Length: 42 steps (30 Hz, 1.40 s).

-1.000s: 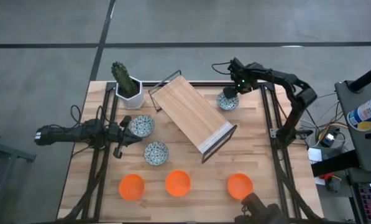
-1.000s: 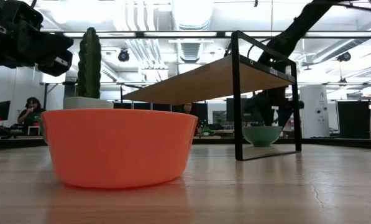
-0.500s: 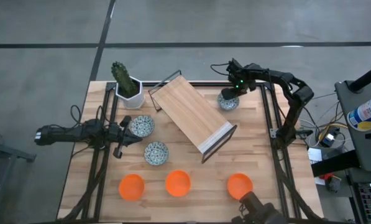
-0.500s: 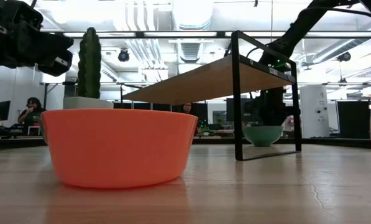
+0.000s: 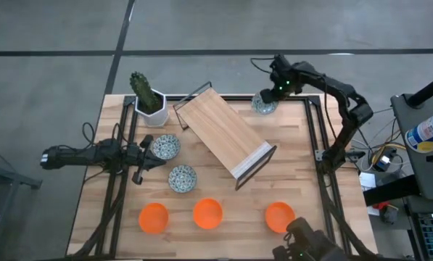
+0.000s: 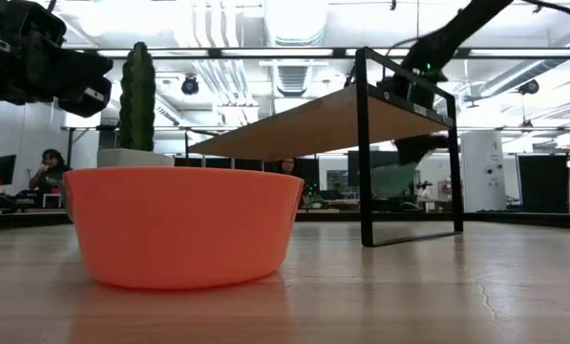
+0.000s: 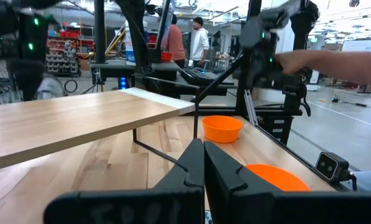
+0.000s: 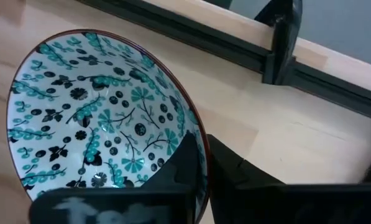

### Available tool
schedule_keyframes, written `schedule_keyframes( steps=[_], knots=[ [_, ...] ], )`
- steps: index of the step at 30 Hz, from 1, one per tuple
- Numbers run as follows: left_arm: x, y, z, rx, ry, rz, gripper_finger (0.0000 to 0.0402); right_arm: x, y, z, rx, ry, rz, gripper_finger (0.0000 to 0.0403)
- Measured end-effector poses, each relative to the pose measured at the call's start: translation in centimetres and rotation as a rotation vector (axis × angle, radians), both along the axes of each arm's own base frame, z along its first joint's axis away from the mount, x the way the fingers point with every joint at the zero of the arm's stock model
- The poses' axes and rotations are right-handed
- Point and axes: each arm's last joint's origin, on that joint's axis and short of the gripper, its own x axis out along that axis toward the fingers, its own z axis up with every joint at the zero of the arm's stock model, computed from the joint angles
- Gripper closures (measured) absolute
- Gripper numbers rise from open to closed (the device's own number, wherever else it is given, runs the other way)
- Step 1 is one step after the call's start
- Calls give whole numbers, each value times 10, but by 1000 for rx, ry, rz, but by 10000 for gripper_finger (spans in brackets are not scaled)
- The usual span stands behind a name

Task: Pick & Place Mini bowls
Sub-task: Put the top right blue patterned bowl on the shelf

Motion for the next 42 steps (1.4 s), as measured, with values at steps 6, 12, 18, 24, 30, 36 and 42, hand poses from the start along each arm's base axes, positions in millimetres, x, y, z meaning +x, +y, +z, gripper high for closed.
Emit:
schedule_keyframes(
  steps=[6, 12, 18, 24, 30, 36, 42],
  knots=[
    [0, 0, 0, 0, 0, 0, 402, 0, 3, 47, -4, -53, 19, 393],
    [0, 0, 0, 0, 0, 0, 402, 0, 10, 88, 8, -160, 60, 394],
    [0, 0, 0, 0, 0, 0, 402, 10, 29, 113, 53, -293, 161, 394],
    [0, 0, 0, 0, 0, 0, 402, 31, 70, 124, 91, -310, 302, 394],
    [0, 0, 0, 0, 0, 0, 402, 59, 122, 134, 83, -295, 409, 392],
    [0, 0, 0, 0, 0, 0, 402, 82, 157, 129, 127, -272, 485, 391],
    [0, 0, 0, 0, 0, 0, 402, 102, 173, 111, 167, -210, 530, 391]
  ],
)
